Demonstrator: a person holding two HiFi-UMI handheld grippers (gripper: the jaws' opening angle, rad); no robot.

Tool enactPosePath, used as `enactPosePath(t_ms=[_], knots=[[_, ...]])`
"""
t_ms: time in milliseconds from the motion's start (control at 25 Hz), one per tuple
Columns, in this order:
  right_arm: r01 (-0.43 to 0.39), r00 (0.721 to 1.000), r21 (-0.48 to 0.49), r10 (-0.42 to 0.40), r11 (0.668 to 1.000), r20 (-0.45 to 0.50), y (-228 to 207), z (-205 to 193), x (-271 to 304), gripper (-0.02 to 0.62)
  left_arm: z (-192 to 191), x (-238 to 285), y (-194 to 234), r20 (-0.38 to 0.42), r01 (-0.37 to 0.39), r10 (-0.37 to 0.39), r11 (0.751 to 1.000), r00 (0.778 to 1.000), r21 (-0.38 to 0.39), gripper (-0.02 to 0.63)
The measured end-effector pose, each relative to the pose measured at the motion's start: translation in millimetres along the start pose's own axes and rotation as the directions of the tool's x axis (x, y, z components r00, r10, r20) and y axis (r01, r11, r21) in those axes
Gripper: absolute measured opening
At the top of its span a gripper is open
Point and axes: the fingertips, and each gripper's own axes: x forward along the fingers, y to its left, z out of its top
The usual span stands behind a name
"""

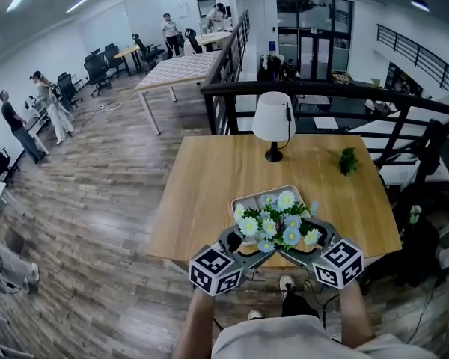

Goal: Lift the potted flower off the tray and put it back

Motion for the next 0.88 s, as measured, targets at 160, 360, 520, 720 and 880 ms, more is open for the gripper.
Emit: enactPosePath(t_ms=[160,360,520,720,880], knots=[[0.011,1.000,-0.002,-0.011,1.000,0.002,3.2,-0.5,-5.4,0.410,1.1,-1.3,-6.0,-0.008,0.008,-0.008,1.000,1.000,0.024,0.368],[0.024,1.000,0.001,-0.024,1.000,0.005,2.3,-1.9,-6.7,0.410,0.4,0.5,-6.8,-0.013,0.020,-0.020,0.999,1.000,0.032,0.368],[0.031,1.000,0.010,-0.031,0.999,0.002,0.6,-3.8,-5.0,0.410,-1.2,2.6,-4.6,-0.019,0.029,-0.029,0.999,0.999,0.028,0.368],[0.034,0.999,0.021,-0.034,0.999,-0.005,-5.8,-7.0,-1.3,0.410,-4.1,8.8,0.4,-0.029,0.035,-0.035,0.999,0.999,0.019,0.368],[0.034,0.999,0.020,-0.034,0.999,-0.018,-14.9,-10.8,6.8,0.410,-8.6,17.0,9.5,-0.043,0.037,-0.037,0.999,0.998,0.012,0.368]])
